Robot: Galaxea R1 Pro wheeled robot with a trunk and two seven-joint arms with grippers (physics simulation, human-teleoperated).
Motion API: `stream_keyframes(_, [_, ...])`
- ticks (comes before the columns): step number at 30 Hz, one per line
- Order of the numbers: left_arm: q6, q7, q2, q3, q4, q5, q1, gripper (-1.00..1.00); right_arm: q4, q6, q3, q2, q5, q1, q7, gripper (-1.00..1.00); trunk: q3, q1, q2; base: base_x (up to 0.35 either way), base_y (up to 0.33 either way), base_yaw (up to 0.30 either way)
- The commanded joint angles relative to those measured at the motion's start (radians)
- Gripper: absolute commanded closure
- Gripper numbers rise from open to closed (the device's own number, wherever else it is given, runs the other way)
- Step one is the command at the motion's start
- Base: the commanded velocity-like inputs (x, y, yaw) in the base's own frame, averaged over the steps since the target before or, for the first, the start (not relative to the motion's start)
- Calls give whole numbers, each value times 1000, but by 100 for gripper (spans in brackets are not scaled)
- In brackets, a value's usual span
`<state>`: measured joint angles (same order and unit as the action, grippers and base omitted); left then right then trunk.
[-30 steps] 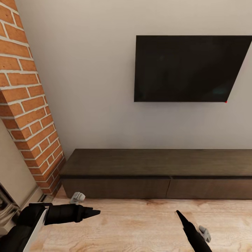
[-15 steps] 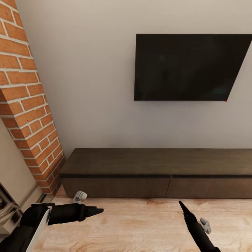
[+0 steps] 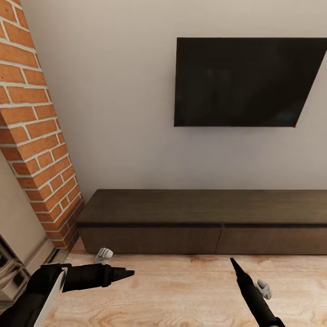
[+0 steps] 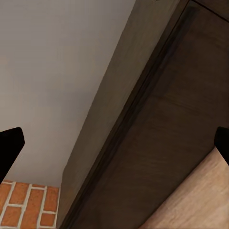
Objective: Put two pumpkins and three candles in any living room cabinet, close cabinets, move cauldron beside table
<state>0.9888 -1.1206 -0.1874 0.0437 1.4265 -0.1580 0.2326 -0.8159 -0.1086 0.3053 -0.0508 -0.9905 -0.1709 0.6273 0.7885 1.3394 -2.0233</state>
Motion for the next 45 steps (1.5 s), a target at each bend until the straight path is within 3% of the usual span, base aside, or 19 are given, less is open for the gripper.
stream_keyframes(1, [5, -2, 0, -1, 0, -1, 1, -100, 0, -4, 0, 4, -10, -1, 5, -100, 4, 4, -8, 0, 0, 0])
stream_keyframes(5, [5, -2, 1, -3, 0, -2, 1, -100, -1, 4, -17, 11, -10, -1, 15, -100, 17, 19, -36, 0, 0, 0])
stream_keyframes(9, [5, -2, 2, -6, 0, -2, 1, -100, 1, 6, -31, 14, -13, -1, 95, -100, 29, 34, -64, 0, 0, 0])
stream_keyframes(14, [5, -2, 3, -8, -1, -3, 1, -100, 7, 6, -33, 14, -14, -1, 134, -100, 45, 54, -99, 0, 0, 0])
stream_keyframes(28, [5, -4, 3, -9, -1, -11, 1, -100, 8, 7, -34, 14, -16, -1, 148, -100, 89, 107, -197, 0, 0, 0])
stream_keyframes(36, [5, -4, 27, -13, -1, -14, 1, -100, 7, 8, -34, 15, -16, -1, 166, -100, 114, 138, -253, 0, 0, 0])
stream_keyframes(45, [5, -4, 30, -15, -3, -16, 1, -100, 0, 2, -43, 20, -17, -21, 169, -100, 142, 172, -316, 0, 0, 0])
